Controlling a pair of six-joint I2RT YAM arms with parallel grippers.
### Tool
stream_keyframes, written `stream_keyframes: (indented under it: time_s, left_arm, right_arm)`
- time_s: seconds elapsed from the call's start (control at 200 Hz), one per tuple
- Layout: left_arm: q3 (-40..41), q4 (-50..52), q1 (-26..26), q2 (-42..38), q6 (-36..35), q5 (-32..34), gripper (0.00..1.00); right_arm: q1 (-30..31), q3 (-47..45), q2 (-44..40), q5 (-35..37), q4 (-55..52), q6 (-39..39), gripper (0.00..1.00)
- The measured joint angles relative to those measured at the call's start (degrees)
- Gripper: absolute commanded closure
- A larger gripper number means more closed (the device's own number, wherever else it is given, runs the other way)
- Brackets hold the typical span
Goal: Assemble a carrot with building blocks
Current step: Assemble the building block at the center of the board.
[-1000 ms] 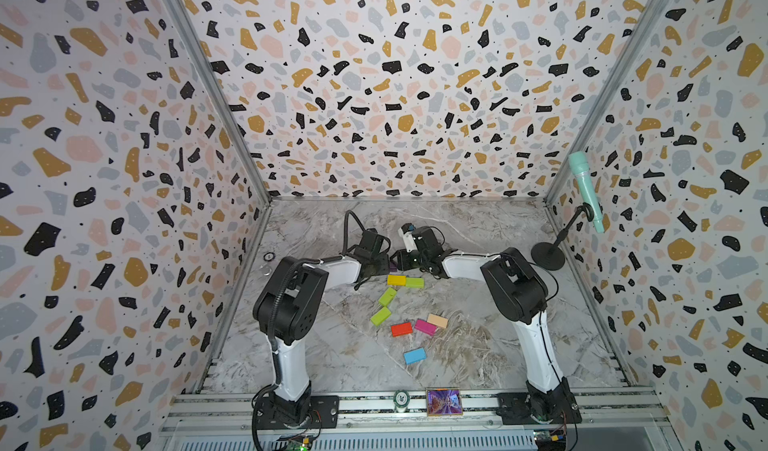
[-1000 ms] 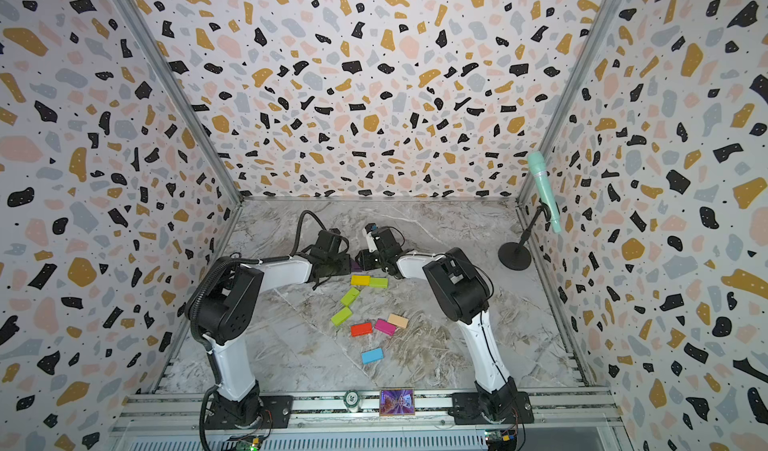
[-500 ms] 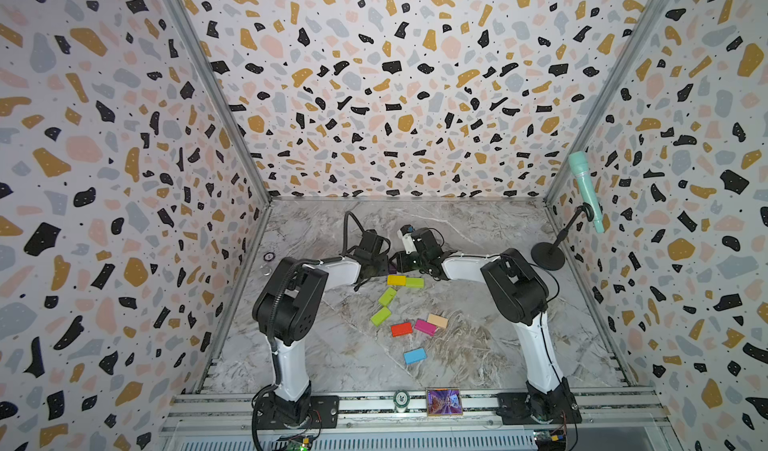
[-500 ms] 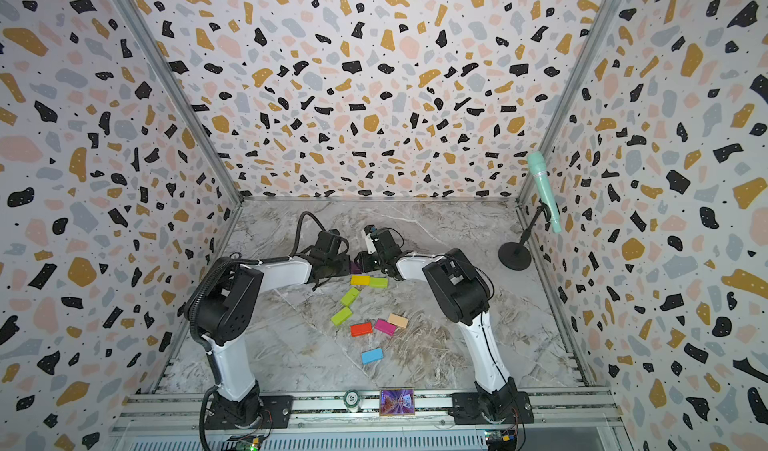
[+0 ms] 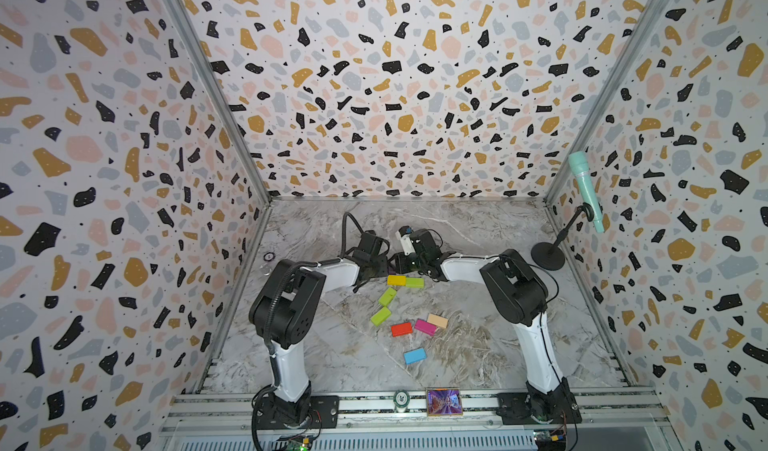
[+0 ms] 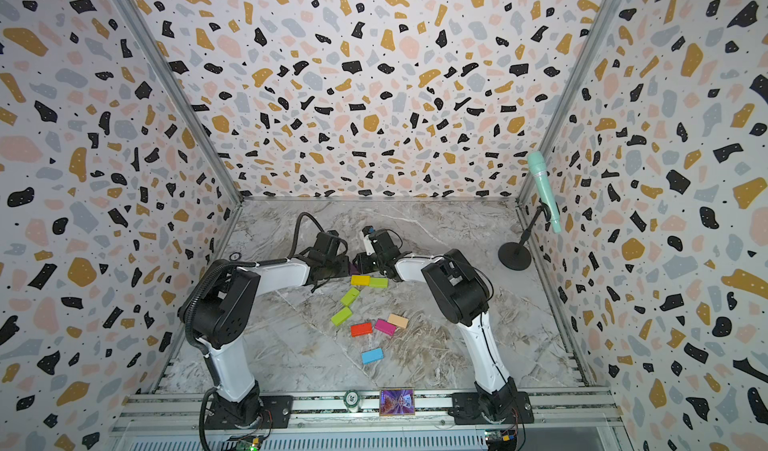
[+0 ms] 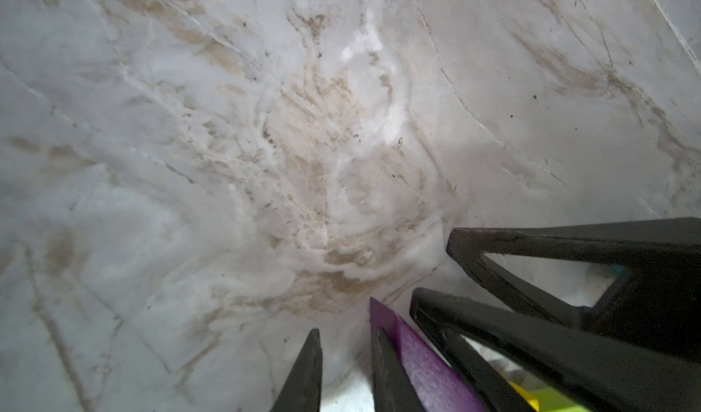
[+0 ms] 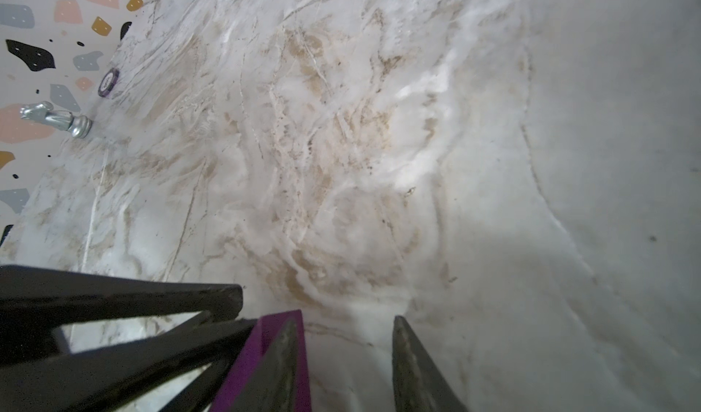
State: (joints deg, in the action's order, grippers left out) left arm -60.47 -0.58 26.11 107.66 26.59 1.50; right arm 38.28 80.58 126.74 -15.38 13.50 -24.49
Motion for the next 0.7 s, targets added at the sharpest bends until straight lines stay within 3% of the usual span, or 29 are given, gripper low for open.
stream_keyframes:
  time_s: [0.696]
  left_arm:
    - [0.37,0.09,0.02,-0.87,0.48,1.84,0.74]
  right_arm:
    - [-0.24,-0.87,-0.79,-0.13,0.00,-0.98,0.55]
